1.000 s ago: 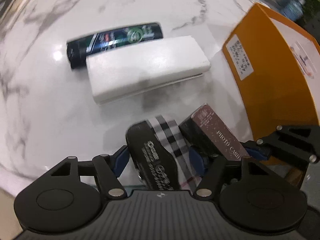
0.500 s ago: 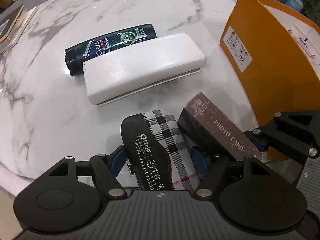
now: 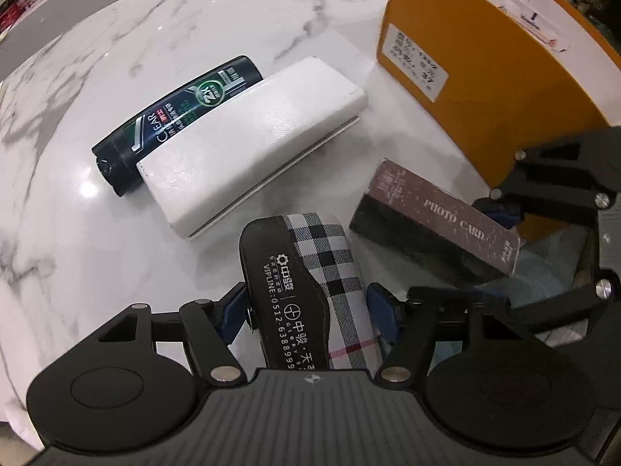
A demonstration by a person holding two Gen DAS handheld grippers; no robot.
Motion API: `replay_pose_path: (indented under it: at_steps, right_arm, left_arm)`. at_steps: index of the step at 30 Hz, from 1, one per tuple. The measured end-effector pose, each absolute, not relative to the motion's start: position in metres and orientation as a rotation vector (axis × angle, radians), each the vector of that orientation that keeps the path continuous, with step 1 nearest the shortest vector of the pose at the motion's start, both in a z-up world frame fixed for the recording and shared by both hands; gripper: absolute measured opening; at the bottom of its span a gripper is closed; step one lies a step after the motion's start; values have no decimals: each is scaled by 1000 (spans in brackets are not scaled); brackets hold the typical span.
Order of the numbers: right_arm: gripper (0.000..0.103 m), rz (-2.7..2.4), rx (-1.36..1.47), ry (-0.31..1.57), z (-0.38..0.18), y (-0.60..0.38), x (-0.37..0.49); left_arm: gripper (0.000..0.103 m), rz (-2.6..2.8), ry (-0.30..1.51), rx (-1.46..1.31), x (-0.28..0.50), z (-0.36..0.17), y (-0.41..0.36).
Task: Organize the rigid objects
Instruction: 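Carry the plaid case with the left tool while the right tool carries the PHOTO CARD box over the box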
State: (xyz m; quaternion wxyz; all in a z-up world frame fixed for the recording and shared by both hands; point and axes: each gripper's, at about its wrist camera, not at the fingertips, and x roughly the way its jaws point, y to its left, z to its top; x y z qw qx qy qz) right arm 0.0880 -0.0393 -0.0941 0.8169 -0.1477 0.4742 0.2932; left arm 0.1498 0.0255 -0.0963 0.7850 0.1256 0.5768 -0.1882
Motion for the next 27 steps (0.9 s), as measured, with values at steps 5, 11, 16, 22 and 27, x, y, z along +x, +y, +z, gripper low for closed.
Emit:
replay_pose_path:
  at_steps: [5, 11, 16, 22, 27]
  right_arm:
    - [41, 623, -296, 1006, -93, -41, 90]
    - [40, 621, -312, 991, -94, -40, 91]
    - [39, 618, -328, 984, -98, -39, 92]
    - [38, 637, -316, 981, -99, -40, 95]
    - [45, 666, -310, 999, -96, -40, 97]
  left_arm:
    - [83, -332, 1283, 203, 149, -94, 33]
    - [83, -264, 1316, 119, 147, -97, 39]
    - [78, -221, 1313, 123, 144, -97, 33]
    - [77, -210, 1291, 97, 139, -94, 39]
    - [78, -228, 1308, 153, 138, -93, 45]
